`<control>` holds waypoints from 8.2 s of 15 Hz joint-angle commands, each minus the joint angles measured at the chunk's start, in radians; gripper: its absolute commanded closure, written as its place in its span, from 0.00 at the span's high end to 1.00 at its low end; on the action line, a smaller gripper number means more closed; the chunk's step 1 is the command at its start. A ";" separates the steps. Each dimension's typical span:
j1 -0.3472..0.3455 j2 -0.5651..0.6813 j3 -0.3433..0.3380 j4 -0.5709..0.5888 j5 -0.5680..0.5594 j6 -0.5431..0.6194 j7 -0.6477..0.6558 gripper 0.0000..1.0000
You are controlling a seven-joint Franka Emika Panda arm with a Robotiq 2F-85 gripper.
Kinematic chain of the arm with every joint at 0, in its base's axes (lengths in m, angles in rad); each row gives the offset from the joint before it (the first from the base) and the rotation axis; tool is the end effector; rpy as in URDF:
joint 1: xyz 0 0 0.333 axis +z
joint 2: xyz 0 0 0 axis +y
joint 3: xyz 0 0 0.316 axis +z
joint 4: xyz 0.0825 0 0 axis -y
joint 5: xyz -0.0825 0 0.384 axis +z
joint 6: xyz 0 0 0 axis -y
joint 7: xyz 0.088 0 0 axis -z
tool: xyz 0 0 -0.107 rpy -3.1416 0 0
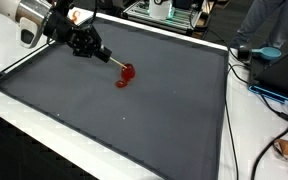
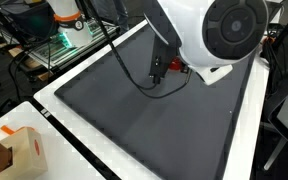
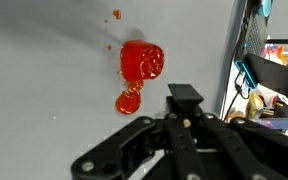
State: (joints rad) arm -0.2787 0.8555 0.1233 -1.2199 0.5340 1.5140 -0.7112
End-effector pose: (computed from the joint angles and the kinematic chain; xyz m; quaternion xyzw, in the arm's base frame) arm 0.6933 -0.0725 0.2490 -0.8960 -0.1880 0.1089 0.3873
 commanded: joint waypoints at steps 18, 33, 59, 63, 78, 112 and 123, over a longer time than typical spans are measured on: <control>-0.020 -0.044 -0.005 -0.111 0.116 0.011 0.069 0.03; 0.049 -0.121 -0.045 -0.040 0.063 -0.028 0.456 0.03; 0.220 -0.189 -0.088 -0.006 -0.282 -0.004 0.691 0.13; 0.220 -0.189 -0.088 -0.006 -0.282 -0.004 0.691 0.13; 0.499 -0.189 -0.206 -0.125 -0.750 0.165 1.196 0.03; 0.578 0.001 -0.225 -0.064 -0.952 -0.105 1.572 0.03; 0.554 0.033 -0.219 -0.034 -0.943 -0.089 1.502 0.03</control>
State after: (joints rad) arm 0.2897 0.8729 -0.1055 -1.2770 -0.4060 1.4240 0.8325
